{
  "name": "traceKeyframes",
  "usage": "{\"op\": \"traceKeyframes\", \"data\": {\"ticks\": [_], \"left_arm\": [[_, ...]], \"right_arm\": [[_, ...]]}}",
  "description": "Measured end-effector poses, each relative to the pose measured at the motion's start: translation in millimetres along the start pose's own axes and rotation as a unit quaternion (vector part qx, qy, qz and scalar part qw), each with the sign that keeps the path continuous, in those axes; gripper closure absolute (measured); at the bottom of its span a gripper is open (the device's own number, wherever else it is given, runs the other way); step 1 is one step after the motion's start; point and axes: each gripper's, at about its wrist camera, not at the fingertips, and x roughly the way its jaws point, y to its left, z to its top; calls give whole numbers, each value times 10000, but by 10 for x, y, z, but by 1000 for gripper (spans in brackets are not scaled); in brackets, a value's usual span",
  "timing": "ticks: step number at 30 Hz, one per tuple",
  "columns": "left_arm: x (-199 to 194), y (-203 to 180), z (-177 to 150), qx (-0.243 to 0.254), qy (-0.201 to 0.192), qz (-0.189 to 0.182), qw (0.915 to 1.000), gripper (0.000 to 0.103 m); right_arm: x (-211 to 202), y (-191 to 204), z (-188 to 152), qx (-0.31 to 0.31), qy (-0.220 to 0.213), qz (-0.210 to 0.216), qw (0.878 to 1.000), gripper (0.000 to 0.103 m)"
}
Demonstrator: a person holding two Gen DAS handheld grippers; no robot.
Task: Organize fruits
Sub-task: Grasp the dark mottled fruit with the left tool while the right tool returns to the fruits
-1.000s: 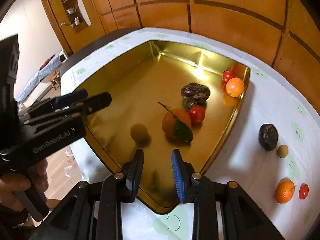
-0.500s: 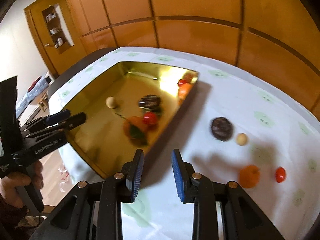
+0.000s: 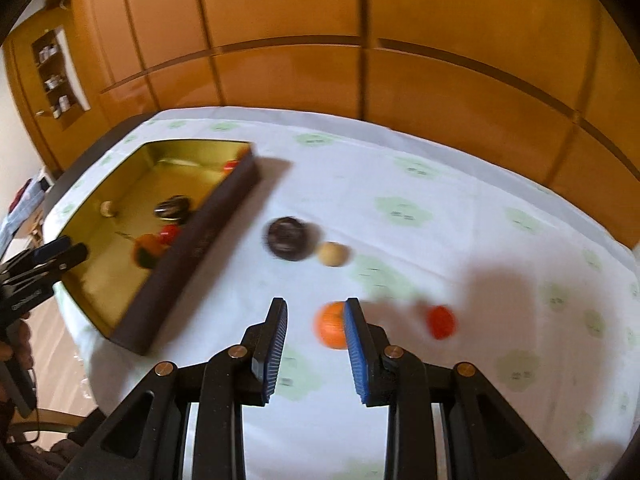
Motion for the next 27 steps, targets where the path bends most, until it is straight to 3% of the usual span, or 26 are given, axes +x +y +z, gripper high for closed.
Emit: {"op": "traceKeyframes", "data": {"ticks": [6,10,17,23,27], "left_arm": [[-30,-294,91,464,-4,-362,9983,46],[-39,-574,178,910,-25,-618,9939,46],[137,-1202,389,1942,250,-1292,9721,46],[589,-1617,589,2542,693,-1318,9556,40],[858,-1755,633,2692,1016,-1320,9486,37]], "right_arm": [[10,-483,-41,278,32,-399,9988,73],[64,-724,-94,666,79,-439,9968,73],[38,-879,-64,1048,21,-192,9943,73],[10,-962,-38,1285,-30,-79,9917,73],[-15,-1032,-29,1426,-57,-63,9897,73]]}}
